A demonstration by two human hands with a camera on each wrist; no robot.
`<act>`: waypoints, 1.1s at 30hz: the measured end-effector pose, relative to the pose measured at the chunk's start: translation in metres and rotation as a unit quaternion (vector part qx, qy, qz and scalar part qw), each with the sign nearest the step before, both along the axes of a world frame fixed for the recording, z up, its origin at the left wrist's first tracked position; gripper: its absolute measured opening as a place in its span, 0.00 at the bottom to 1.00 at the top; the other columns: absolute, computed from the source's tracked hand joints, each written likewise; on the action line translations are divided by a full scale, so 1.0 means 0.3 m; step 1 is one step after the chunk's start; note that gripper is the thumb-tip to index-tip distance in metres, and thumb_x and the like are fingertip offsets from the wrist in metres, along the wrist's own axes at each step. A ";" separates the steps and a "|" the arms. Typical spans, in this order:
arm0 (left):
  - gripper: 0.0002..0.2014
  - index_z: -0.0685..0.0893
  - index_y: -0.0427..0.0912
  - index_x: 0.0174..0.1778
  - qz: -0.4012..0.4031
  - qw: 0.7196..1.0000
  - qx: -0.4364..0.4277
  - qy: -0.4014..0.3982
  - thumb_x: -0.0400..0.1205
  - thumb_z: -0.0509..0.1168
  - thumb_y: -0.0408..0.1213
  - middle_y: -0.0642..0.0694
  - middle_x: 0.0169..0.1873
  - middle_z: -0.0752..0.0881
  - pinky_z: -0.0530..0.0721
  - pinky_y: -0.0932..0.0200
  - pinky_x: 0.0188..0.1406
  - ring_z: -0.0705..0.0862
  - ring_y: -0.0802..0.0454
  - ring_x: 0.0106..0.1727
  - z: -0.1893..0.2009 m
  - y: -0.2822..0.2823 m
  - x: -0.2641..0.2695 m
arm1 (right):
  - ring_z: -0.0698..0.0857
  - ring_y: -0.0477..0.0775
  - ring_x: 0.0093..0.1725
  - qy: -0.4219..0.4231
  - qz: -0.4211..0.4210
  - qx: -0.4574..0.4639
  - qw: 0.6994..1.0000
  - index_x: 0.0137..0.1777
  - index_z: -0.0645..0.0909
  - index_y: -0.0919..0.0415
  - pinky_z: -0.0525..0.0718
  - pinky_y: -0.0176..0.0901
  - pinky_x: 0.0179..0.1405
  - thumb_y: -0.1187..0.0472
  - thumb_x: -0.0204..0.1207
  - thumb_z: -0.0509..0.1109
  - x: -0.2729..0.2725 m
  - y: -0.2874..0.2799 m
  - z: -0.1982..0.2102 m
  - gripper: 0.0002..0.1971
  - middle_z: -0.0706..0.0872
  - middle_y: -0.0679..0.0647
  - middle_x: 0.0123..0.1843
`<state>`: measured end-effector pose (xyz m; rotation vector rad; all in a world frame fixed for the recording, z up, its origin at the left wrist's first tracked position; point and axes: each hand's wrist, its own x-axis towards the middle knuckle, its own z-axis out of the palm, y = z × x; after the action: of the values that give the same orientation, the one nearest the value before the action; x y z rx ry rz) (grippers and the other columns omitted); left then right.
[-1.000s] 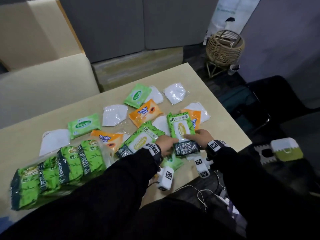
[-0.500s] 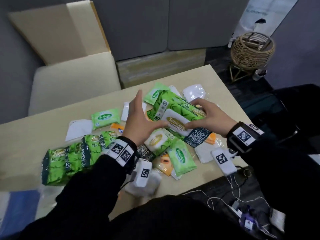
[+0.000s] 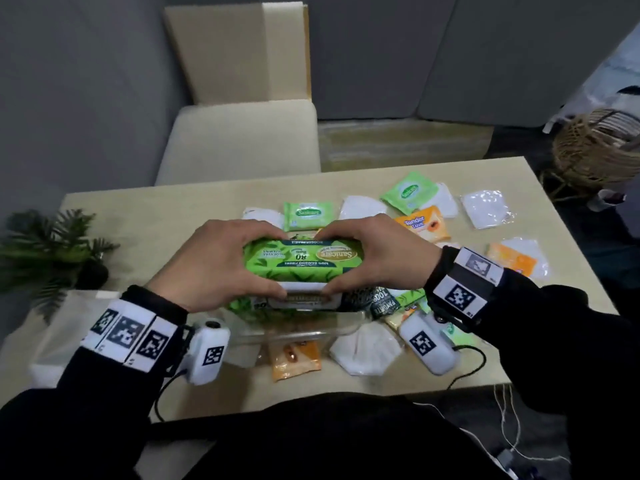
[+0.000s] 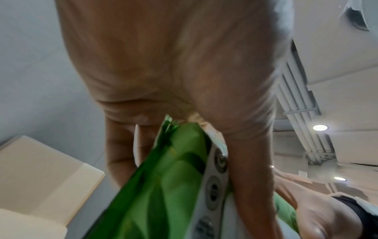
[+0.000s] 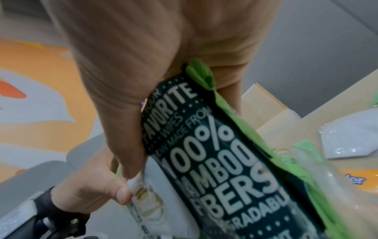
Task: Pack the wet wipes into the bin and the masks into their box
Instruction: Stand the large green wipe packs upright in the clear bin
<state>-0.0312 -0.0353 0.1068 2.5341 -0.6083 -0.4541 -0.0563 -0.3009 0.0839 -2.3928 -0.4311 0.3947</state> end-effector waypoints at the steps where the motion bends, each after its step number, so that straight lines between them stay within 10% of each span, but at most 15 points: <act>1: 0.37 0.87 0.66 0.63 -0.001 1.000 0.003 -0.007 0.55 0.84 0.65 0.67 0.54 0.88 0.81 0.63 0.52 0.85 0.65 0.53 -0.016 0.040 -0.008 | 0.87 0.42 0.56 0.002 0.003 -0.009 1.000 0.70 0.84 0.45 0.82 0.38 0.56 0.40 0.62 0.88 0.000 0.031 -0.003 0.35 0.91 0.41 0.60; 5: 0.40 0.85 0.63 0.65 -0.031 0.999 0.024 -0.020 0.57 0.73 0.73 0.65 0.60 0.88 0.84 0.55 0.56 0.86 0.61 0.57 -0.123 0.135 -0.038 | 0.84 0.39 0.54 0.022 0.015 -0.034 0.999 0.72 0.83 0.48 0.77 0.28 0.51 0.45 0.64 0.88 -0.029 0.116 -0.069 0.35 0.89 0.40 0.61; 15: 0.33 0.76 0.59 0.70 -0.147 0.979 0.127 -0.054 0.71 0.76 0.63 0.60 0.63 0.82 0.77 0.57 0.48 0.84 0.56 0.58 -0.311 0.095 -0.043 | 0.82 0.50 0.62 0.013 -0.007 -0.132 0.991 0.75 0.80 0.49 0.82 0.49 0.61 0.48 0.66 0.85 -0.114 0.188 -0.267 0.36 0.85 0.48 0.64; 20: 0.33 0.80 0.61 0.72 -0.166 0.980 0.104 -0.036 0.73 0.74 0.67 0.61 0.64 0.82 0.80 0.56 0.54 0.82 0.56 0.63 -0.274 0.121 -0.016 | 0.79 0.48 0.61 -0.009 -0.041 -0.103 0.994 0.75 0.81 0.51 0.79 0.43 0.59 0.45 0.65 0.86 -0.114 0.184 -0.232 0.37 0.81 0.50 0.63; 25: 0.13 0.88 0.57 0.64 -0.228 0.968 0.096 -0.034 0.83 0.67 0.44 0.58 0.56 0.85 0.84 0.53 0.54 0.84 0.55 0.56 -0.235 0.112 -0.023 | 0.88 0.55 0.50 -0.034 0.011 -0.175 0.984 0.54 0.90 0.53 0.87 0.54 0.48 0.56 0.78 0.77 -0.125 0.200 -0.177 0.07 0.90 0.50 0.51; 33: 0.14 0.91 0.53 0.59 -0.264 0.950 0.163 -0.025 0.84 0.67 0.33 0.53 0.45 0.83 0.72 0.58 0.42 0.80 0.51 0.46 -0.366 0.038 -0.020 | 0.83 0.52 0.40 0.094 0.115 -0.238 0.960 0.54 0.93 0.56 0.79 0.41 0.43 0.68 0.78 0.73 -0.003 0.226 -0.259 0.11 0.91 0.46 0.40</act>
<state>-0.0371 -0.0238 -0.0031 2.6708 -1.3438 -0.7257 -0.0572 -0.2331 0.0061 -2.7367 -0.5796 0.9131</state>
